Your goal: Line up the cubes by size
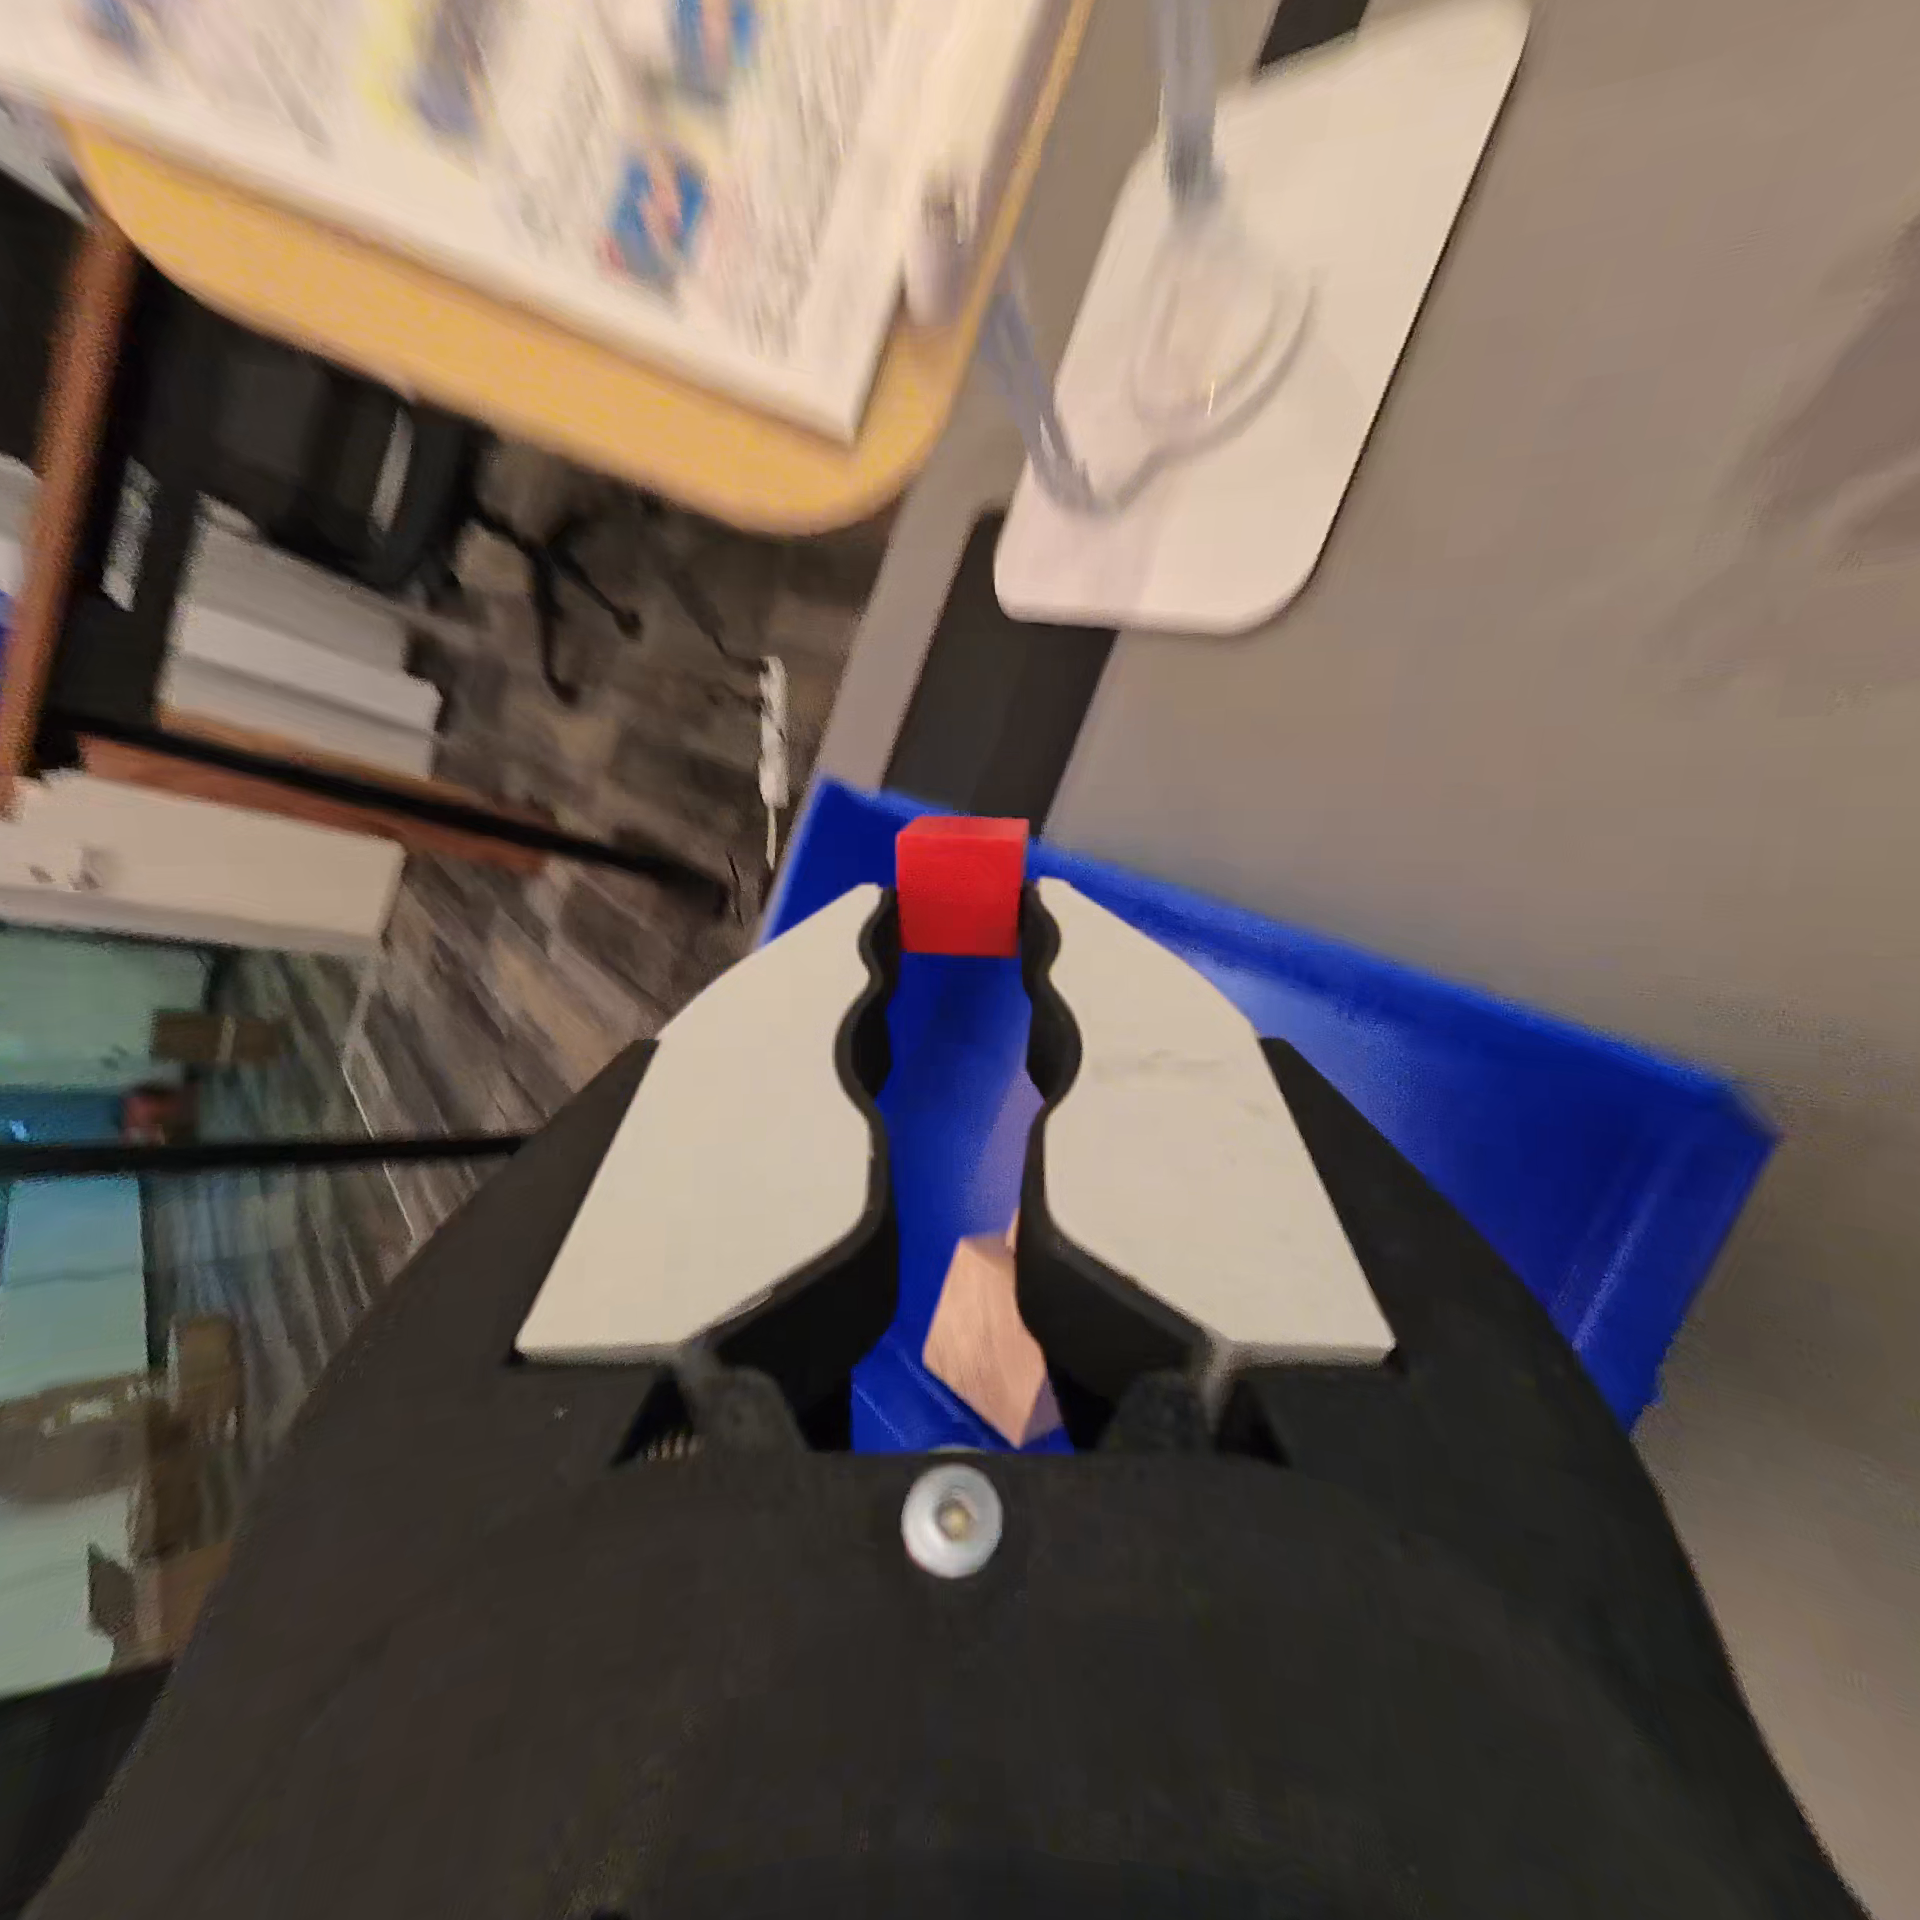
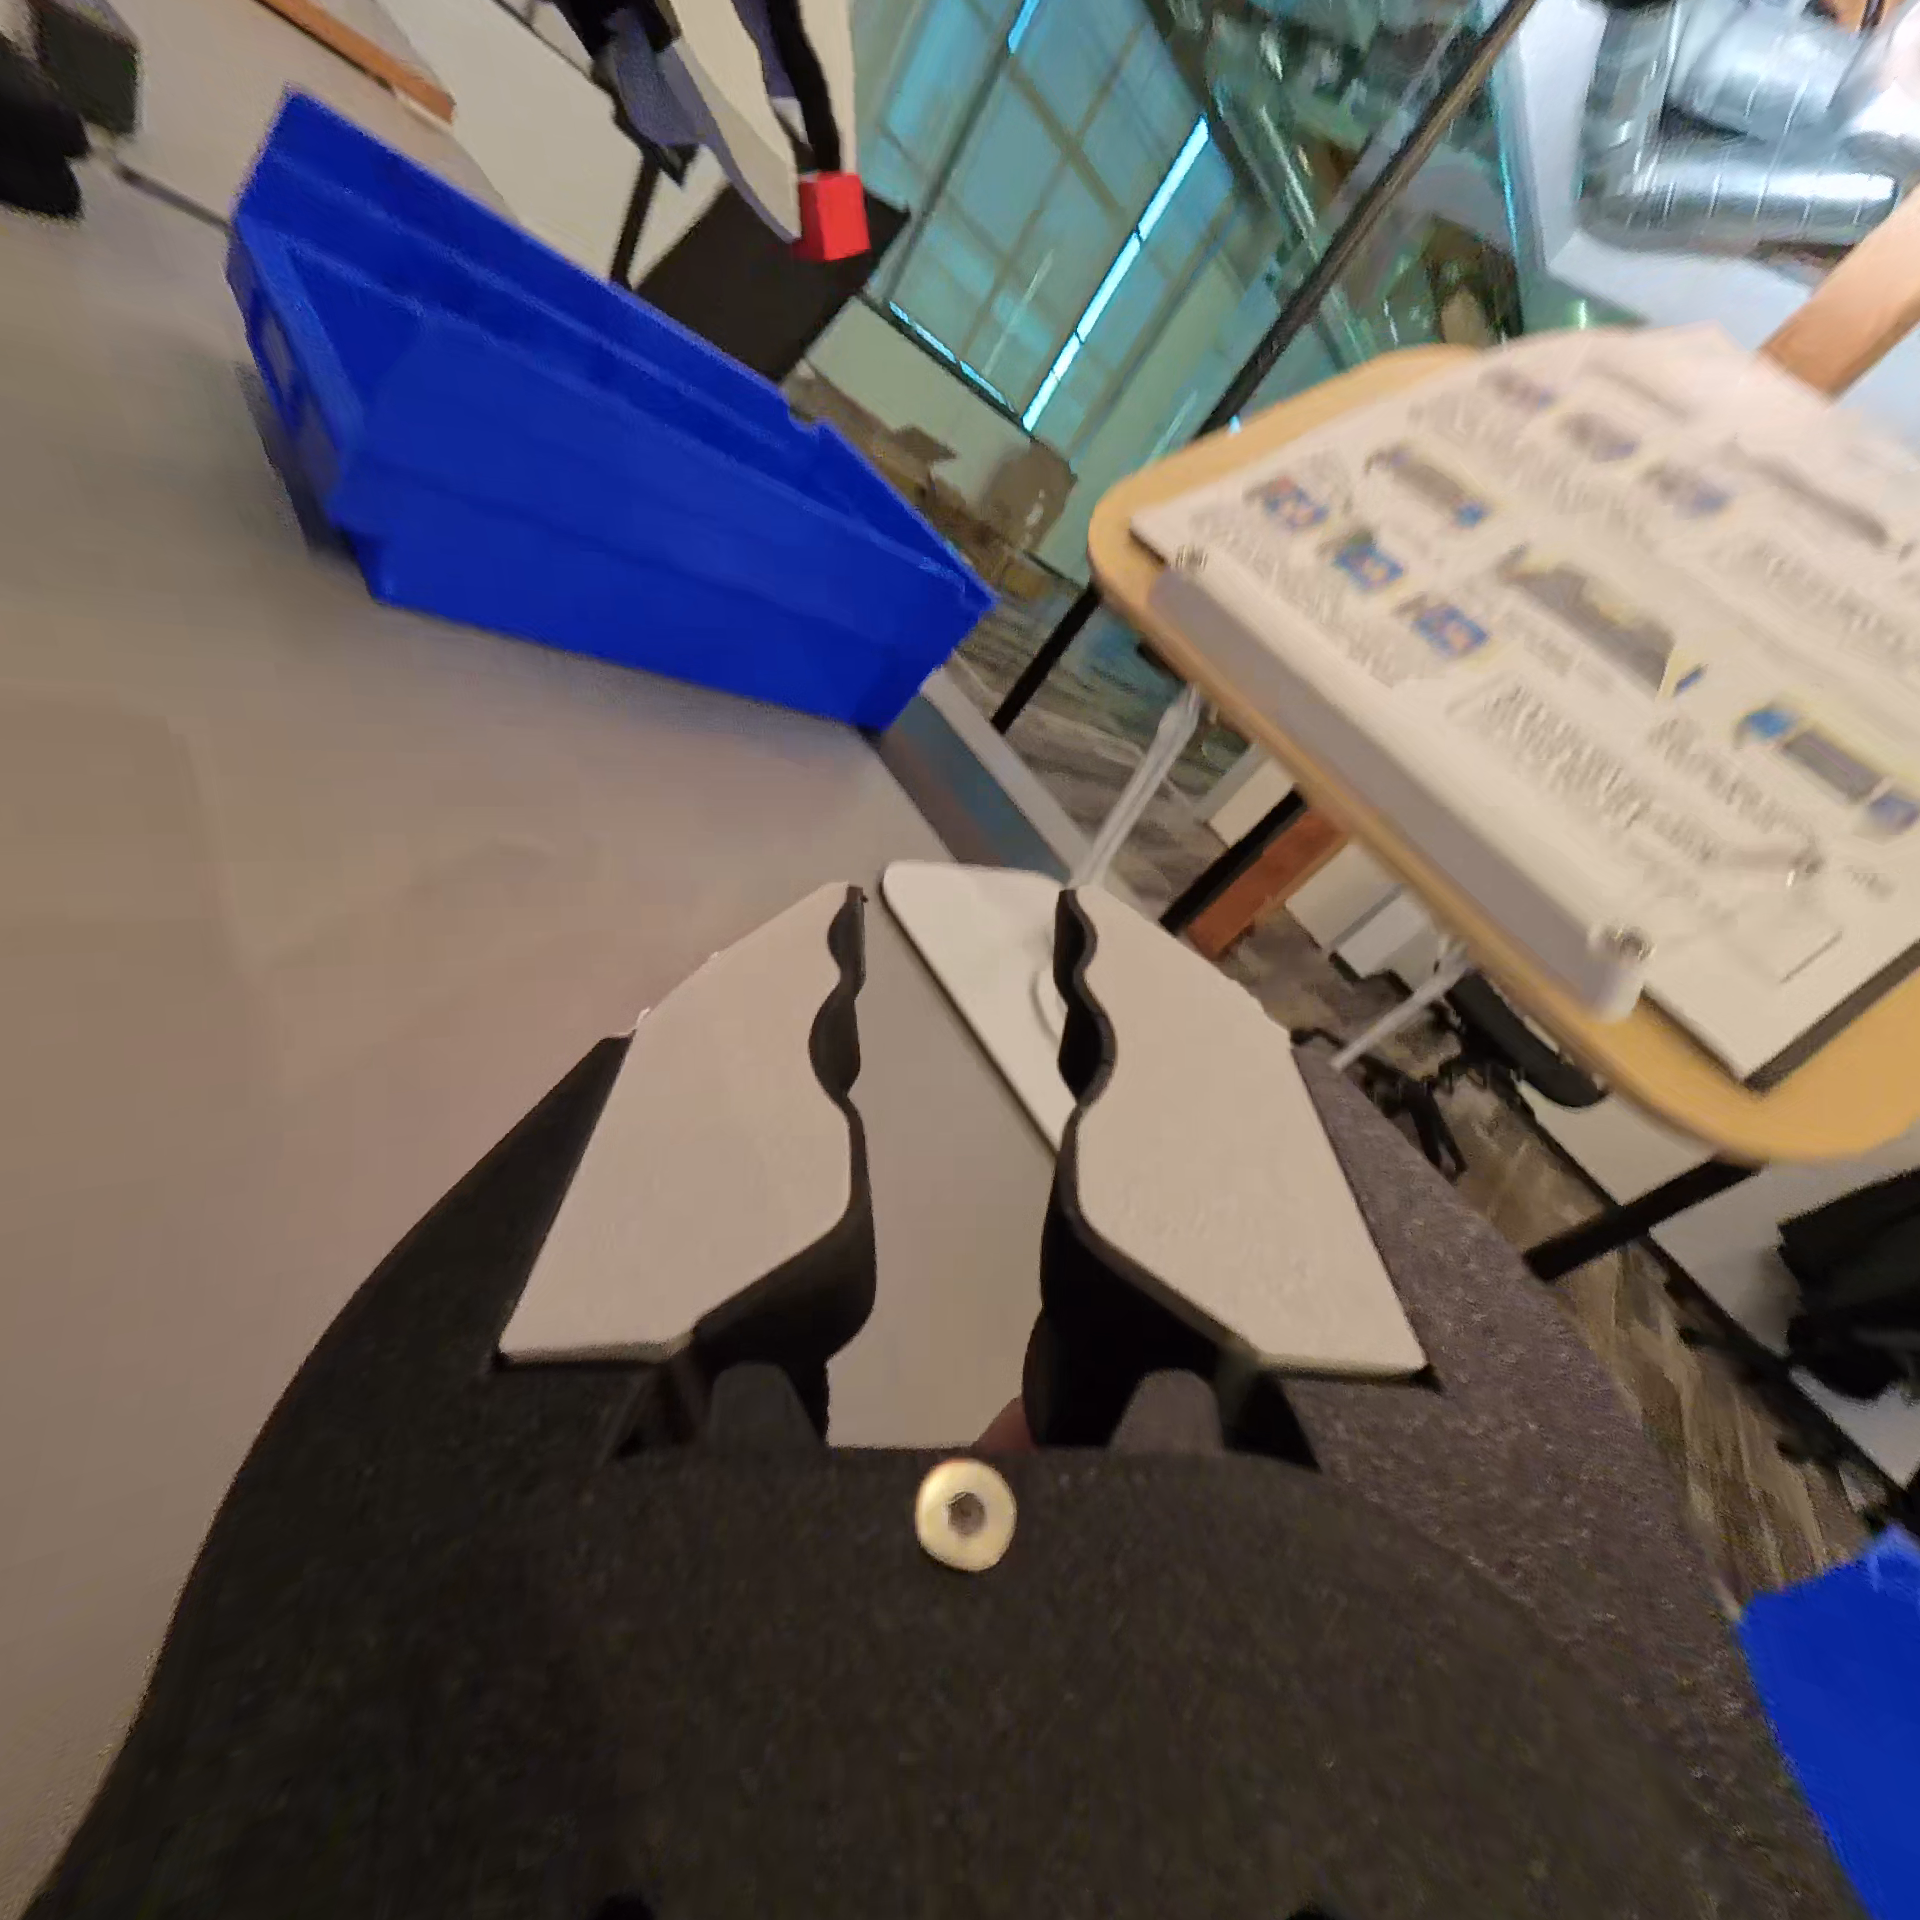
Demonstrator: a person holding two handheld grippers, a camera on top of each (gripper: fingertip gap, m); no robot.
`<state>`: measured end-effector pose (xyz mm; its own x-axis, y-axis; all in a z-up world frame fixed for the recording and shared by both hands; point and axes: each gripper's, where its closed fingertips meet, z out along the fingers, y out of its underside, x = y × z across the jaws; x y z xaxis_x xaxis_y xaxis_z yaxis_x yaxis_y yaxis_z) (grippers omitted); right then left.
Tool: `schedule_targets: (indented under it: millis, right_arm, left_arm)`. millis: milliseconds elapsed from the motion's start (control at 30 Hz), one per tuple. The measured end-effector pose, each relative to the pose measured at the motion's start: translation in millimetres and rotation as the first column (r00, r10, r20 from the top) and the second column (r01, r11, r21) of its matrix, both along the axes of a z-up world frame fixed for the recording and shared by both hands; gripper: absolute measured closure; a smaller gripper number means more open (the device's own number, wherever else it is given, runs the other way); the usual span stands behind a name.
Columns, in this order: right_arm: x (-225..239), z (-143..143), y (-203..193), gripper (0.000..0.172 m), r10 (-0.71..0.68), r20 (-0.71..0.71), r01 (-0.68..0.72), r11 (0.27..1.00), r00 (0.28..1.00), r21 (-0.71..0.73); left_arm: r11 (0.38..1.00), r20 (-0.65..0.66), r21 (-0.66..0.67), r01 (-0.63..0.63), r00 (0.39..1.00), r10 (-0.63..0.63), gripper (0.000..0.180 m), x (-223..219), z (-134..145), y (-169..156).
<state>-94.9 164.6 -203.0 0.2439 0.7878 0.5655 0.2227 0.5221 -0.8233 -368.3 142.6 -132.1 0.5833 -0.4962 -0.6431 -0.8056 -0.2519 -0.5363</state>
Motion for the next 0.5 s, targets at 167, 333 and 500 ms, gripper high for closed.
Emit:
schedule_targets:
  millis: [167, 333, 500]
  right_arm:
    - [-32.3, 86.4, -25.9, 0.137, 0.205, -0.132, -0.206, 0.978, 0.970, 0.005]
    - [-53.4, 167.5, -69.3, 0.137, 0.471, -0.201, -0.465, 0.882, 0.859, 0.075]
    - [-47.0, 198.1, -87.8, 0.142, 0.566, -0.217, -0.544, 0.824, 0.795, 0.155]
  left_arm:
    - [0.951, 0.064, 0.231, 0.206, 0.972, -0.226, 0.159, 84.6, 70.1, -24.9]
    - [0.857, 0.090, 0.377, 0.351, 0.907, -0.411, 0.159, 154.5, 110.1, -40.9]
    - [0.718, 0.166, 0.479, 0.506, 0.751, -0.640, 0.159, 203.6, 133.7, -61.6]
